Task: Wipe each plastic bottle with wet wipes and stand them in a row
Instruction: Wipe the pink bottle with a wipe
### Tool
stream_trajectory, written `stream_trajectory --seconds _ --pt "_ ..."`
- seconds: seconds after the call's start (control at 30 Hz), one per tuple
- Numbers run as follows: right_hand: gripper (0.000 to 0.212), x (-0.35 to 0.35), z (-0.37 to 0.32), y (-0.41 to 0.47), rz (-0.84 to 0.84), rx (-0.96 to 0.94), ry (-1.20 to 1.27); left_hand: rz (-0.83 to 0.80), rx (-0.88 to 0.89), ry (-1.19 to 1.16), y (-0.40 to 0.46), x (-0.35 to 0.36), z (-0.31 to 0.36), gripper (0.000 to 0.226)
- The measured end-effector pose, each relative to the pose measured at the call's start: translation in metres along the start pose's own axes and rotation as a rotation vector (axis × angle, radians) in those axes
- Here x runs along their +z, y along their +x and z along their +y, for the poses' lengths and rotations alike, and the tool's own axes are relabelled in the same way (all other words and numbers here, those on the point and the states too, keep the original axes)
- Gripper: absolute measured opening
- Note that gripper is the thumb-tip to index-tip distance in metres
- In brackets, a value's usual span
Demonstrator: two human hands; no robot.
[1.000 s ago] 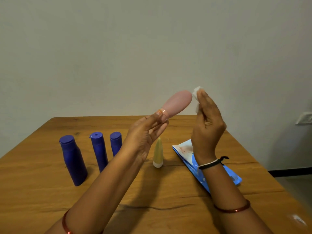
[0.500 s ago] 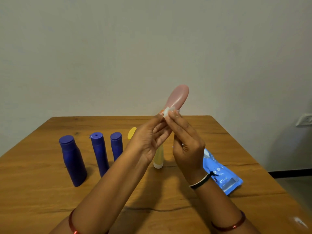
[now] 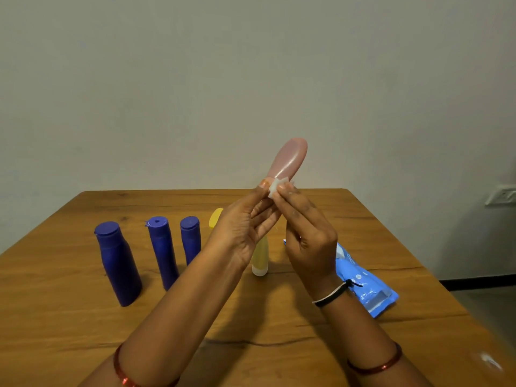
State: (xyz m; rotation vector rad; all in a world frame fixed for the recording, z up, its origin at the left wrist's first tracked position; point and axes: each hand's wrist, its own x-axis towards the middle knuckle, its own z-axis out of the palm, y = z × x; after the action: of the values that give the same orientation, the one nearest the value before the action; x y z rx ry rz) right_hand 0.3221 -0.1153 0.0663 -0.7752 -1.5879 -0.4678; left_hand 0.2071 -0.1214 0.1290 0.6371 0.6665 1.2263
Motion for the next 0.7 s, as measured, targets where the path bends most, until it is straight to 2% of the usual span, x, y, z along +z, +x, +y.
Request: stream_trajectory --seconds 0.07,0.13,0.27,0.33,0.53,0.7 --pt "0.041 -0.005 0.006 -0.003 -0.017 0.013 -0.029 0.015 0.032 0.048 0.003 -0.004 0.000 0.012" --pt "0.041 -0.011 0.007 0.000 0.007 0.026 -0.064 0.022 0.141 0.178 0.004 -0.007 0.001 0.009" --pt "0.038 -0.025 0.002 0.024 0.162 0.066 -0.056 0.043 0.588 0.630 0.001 -0.011 0.005 0.022" --pt "0.039 -0.026 -0.002 0.035 0.143 0.042 -0.031 0.008 0.703 0.731 -0.002 -0.010 0.007 0.030" --pt "0.040 -0.014 -0.008 0.025 0.016 -0.013 0.047 -0.084 0.736 0.673 -0.009 -0.008 0.010 0.043" --pt "0.048 -0.016 0.000 0.027 0.012 0.263 0.100 -0.121 0.761 0.717 -0.012 -0.009 0.007 0.047"
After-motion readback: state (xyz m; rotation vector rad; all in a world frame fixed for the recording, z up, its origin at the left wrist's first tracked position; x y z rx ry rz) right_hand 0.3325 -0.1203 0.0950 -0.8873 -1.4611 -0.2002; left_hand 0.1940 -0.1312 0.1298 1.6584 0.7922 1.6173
